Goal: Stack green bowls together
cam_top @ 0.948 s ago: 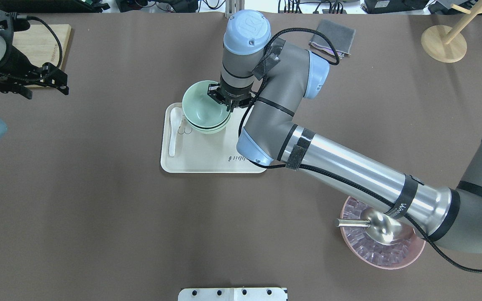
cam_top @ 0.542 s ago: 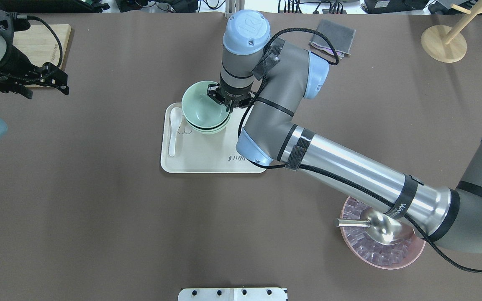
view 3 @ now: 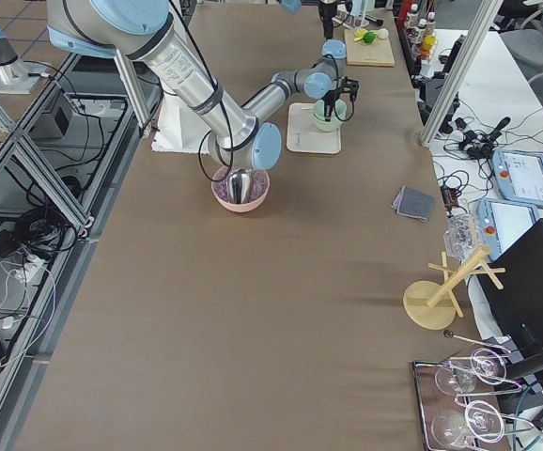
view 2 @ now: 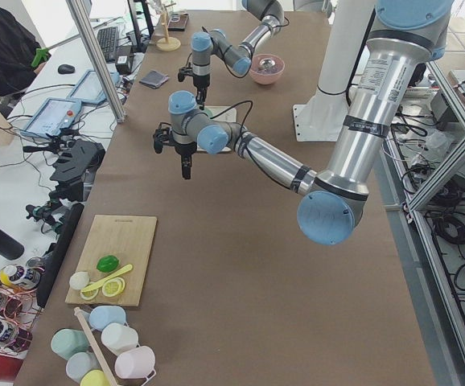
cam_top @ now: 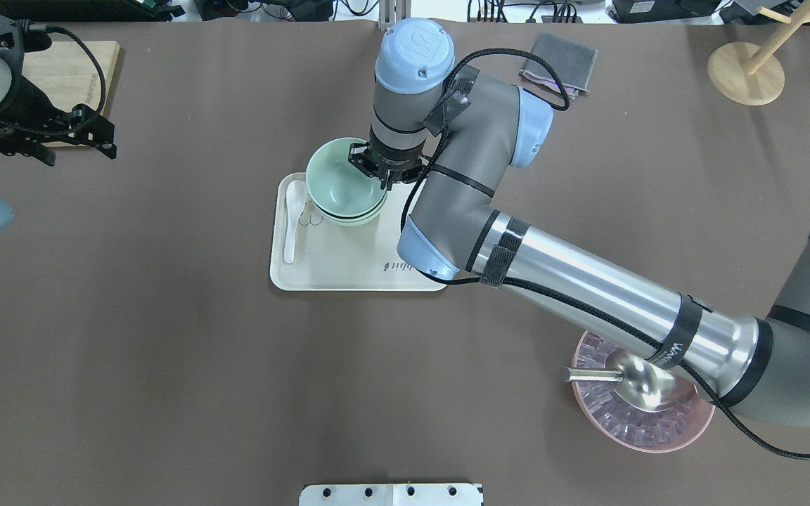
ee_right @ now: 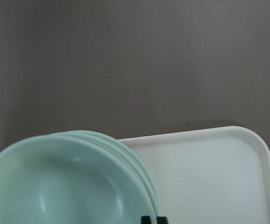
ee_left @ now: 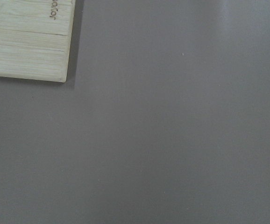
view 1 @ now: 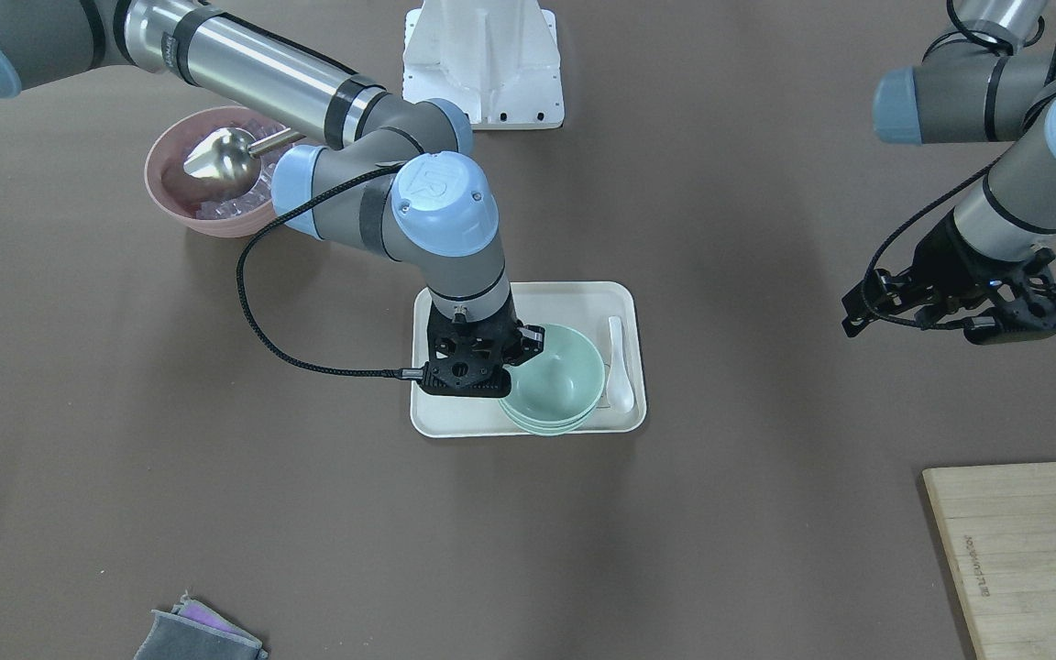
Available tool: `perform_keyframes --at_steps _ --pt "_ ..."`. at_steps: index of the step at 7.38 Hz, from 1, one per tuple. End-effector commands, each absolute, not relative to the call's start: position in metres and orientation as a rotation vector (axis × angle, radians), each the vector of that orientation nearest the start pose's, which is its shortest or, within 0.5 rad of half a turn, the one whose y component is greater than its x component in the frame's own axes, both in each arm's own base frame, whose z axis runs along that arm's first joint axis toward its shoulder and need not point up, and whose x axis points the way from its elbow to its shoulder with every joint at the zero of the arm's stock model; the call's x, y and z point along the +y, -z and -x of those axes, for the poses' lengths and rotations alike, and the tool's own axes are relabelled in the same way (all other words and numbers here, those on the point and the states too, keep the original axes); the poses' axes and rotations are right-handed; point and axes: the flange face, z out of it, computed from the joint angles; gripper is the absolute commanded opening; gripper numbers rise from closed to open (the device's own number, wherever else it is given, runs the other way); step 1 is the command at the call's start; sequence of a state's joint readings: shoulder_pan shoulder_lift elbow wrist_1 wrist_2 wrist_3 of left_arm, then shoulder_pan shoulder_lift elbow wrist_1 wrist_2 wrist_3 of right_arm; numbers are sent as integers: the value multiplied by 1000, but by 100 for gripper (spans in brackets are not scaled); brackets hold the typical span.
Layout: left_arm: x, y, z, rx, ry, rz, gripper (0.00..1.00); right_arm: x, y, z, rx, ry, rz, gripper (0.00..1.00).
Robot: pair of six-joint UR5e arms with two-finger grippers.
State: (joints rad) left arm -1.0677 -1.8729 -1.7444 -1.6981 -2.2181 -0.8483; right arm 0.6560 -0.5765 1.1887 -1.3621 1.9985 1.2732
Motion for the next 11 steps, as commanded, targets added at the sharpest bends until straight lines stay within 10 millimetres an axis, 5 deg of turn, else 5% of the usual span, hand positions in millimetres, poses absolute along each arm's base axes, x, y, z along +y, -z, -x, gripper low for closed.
perform_keyframes --at_steps 1,6,7,8,11 --pt "-563 -397 -226 853 128 -62 98 -567 -158 588 -904 -158 -12 0" --pt "-563 -397 -226 853 130 -62 98 -565 -160 590 -901 -155 -8 0" --pt "-562 -398 -226 852 129 -61 98 -565 -163 590 -897 -149 -9 66" --pt "-563 -399 -227 851 129 -60 98 -564 -163 591 -898 -135 -17 100" --pt "-564 -400 -227 851 129 -59 98 -565 -158 588 -906 -116 -23 100"
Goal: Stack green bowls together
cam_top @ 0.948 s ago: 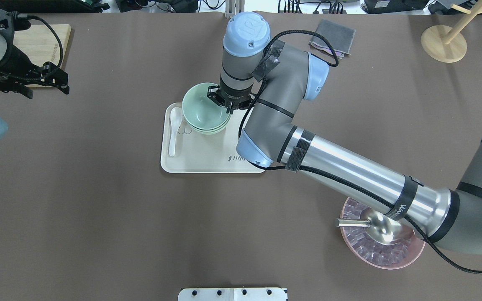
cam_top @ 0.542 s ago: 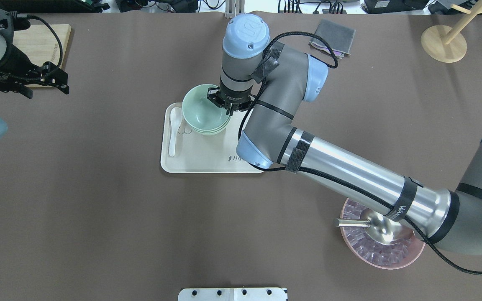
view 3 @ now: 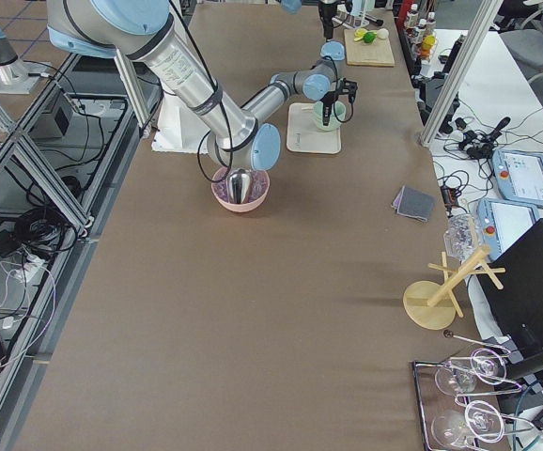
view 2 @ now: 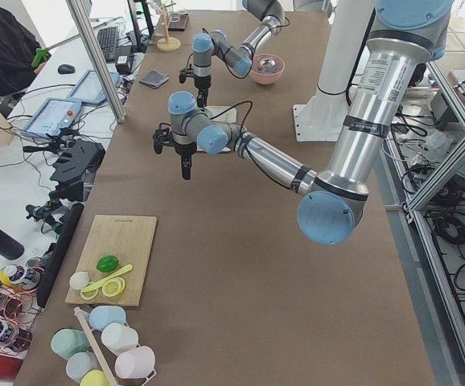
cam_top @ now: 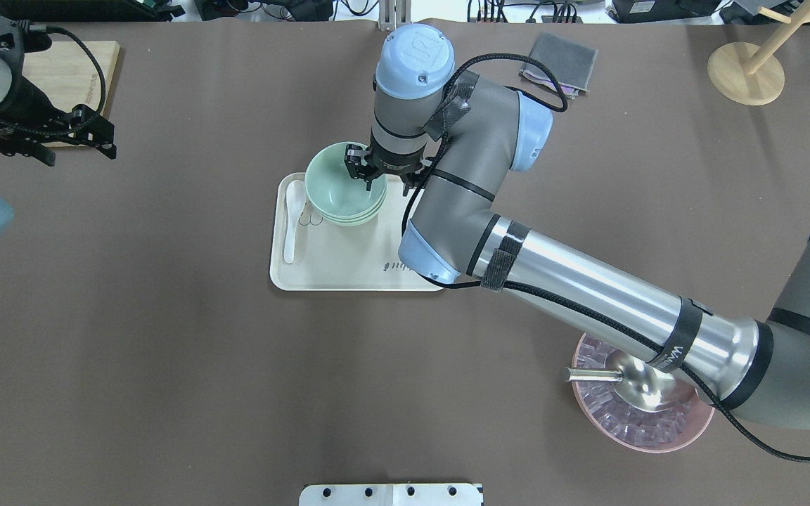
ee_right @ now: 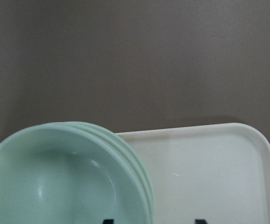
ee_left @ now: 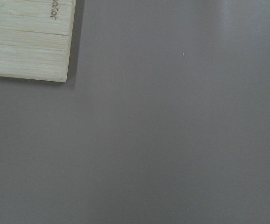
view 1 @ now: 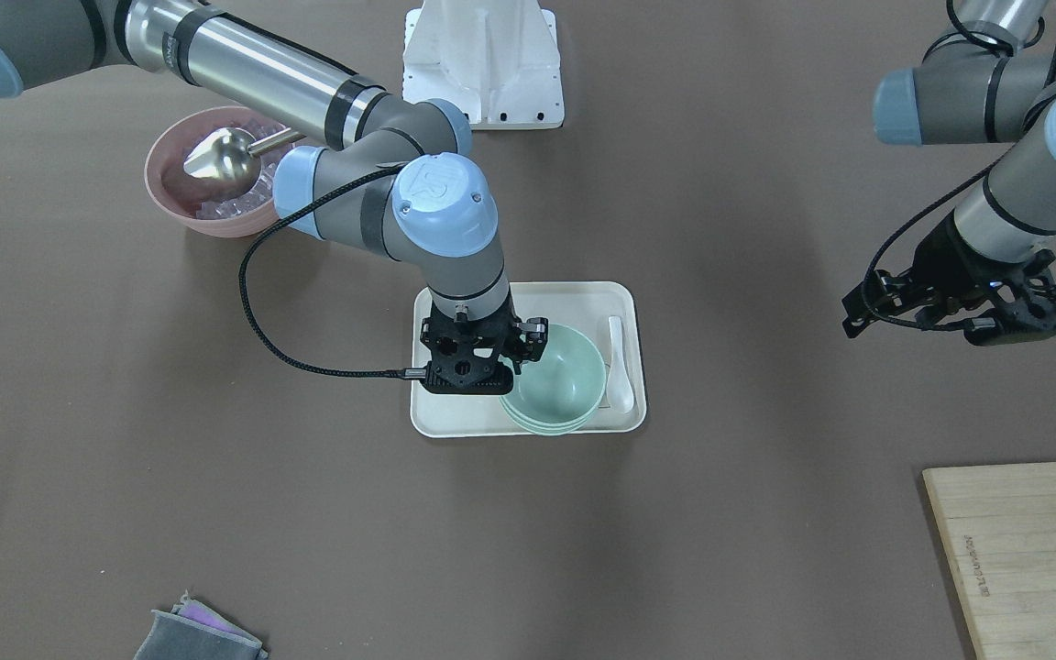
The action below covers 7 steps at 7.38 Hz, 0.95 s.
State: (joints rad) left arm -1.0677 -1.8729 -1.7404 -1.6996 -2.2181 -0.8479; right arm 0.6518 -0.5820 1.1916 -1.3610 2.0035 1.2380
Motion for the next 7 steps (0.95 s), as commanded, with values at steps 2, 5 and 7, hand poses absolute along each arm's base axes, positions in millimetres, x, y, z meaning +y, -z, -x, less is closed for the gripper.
perform_keyframes --at_steps 2,5,7 --pt "-565 -398 -222 852 136 -64 98 -575 -162 570 -925 -118 32 100" --pt "-564 -413 -205 835 119 -80 98 -555 -210 492 -843 -51 70 100" --pt "-566 -434 -168 815 145 -93 98 -557 -253 424 -811 1 97 100"
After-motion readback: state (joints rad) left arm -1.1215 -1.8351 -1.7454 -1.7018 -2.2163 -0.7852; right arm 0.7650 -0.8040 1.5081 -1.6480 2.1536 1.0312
